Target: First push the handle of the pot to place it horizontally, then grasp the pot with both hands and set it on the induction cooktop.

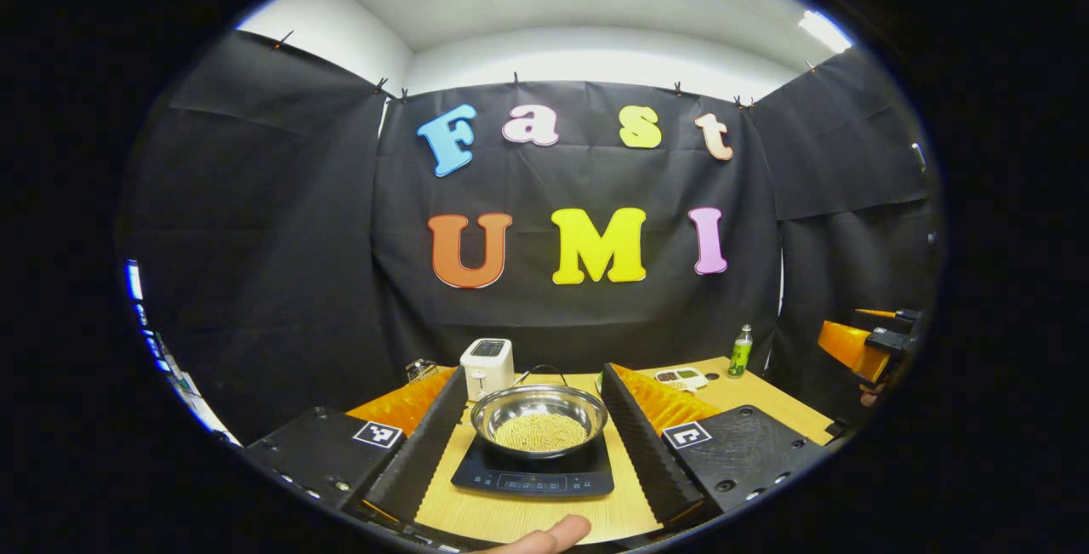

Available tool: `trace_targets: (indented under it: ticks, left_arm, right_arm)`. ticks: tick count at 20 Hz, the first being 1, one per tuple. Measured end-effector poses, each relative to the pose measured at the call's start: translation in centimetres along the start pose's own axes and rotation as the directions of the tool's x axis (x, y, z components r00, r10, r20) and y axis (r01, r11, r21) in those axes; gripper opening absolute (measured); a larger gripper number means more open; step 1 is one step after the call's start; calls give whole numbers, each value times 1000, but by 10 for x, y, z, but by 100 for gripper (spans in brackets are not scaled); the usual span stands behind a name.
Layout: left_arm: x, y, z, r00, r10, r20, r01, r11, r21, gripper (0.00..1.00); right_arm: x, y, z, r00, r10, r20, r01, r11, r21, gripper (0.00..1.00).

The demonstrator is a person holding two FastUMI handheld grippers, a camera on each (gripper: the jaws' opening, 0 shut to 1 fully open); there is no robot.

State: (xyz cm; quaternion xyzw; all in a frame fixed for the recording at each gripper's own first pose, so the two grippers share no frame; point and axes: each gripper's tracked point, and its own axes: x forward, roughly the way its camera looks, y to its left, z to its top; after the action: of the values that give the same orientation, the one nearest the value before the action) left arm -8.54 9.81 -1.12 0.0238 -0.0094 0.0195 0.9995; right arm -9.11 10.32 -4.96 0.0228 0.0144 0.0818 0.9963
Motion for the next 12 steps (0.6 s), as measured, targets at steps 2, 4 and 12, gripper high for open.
trace_targets:
  ticks: [2,4,12]
  left_arm:
    - [-17,-12,-5,1000,-18,12,19,1000,-25,95]
    - [-30,-23,-15,999,-46,13,46,998,-52,95]
    - [-44,-9,-29,1000,1,8,0,997,-75,95]
  right_arm:
    - [-15,-2,-5,1000,-4,8,5,1000,-24,100]
    - [-29,4,-10,1000,9,14,-8,1000,-26,98]
    - [-52,2,-7,998,37,54,-38,999,8,97]
